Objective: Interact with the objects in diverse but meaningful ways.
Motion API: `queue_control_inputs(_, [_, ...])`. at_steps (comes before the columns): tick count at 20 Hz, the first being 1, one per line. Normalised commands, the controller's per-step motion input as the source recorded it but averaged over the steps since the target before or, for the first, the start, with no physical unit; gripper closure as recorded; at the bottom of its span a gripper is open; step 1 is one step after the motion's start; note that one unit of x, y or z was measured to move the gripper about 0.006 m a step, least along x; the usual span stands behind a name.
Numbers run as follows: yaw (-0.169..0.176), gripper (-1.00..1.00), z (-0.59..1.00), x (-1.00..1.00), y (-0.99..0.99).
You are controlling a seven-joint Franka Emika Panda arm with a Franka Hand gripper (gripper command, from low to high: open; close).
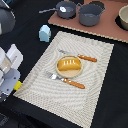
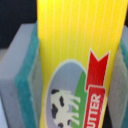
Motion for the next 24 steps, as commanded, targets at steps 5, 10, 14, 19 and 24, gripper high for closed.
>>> queue_control_inputs(5, [0.045,1.0,0.82,0.09,-0.01])
queue_control_inputs(10, [0.079,1.0,0.92,0.03,0.0])
queue_control_inputs(14, [0.009,1.0,0.8,0.33,-0.17])
queue_control_inputs(19, [0.0,1.0,0.76,0.94,-0.13])
queue_control_inputs(24, [0.0,1.0,0.46,1.0,-0.25])
